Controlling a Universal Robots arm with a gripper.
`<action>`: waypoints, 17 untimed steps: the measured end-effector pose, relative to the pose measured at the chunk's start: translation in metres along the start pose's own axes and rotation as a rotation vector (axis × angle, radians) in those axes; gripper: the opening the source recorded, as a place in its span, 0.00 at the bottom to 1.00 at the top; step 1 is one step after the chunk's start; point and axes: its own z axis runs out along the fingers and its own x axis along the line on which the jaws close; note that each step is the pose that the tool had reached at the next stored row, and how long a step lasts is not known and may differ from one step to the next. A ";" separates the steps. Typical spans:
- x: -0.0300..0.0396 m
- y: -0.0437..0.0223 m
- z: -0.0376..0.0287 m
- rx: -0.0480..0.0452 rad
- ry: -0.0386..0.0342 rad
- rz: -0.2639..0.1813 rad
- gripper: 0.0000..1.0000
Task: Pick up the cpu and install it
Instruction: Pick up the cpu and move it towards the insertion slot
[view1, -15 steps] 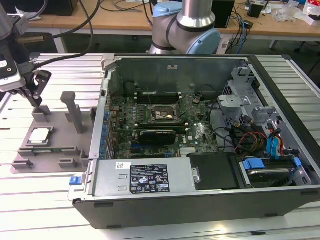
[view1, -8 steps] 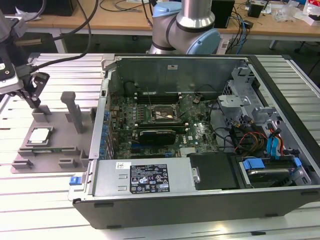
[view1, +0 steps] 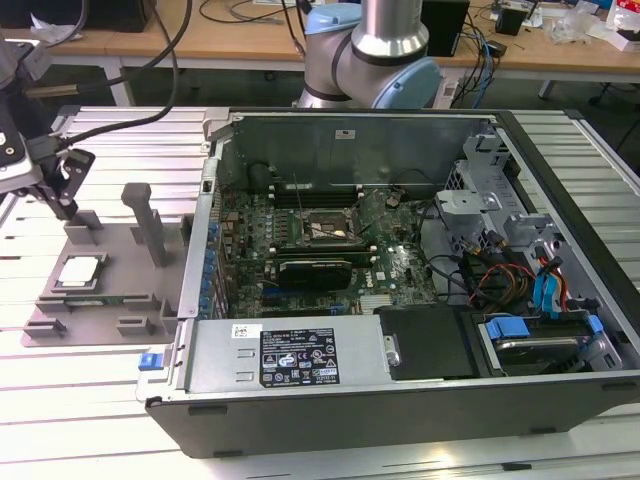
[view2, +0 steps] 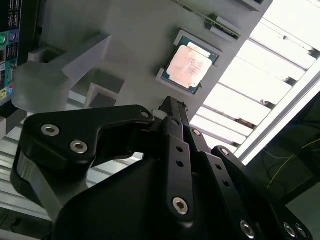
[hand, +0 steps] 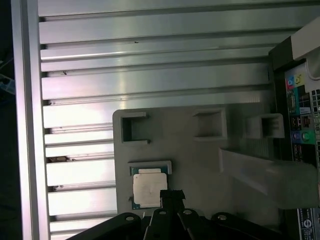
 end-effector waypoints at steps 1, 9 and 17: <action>0.0009 -0.0001 0.0009 0.0000 0.0001 0.000 0.11; 0.0066 -0.0007 0.0057 0.0000 0.0000 0.000 0.11; 0.0144 -0.0016 0.0122 0.0000 0.0000 0.000 0.11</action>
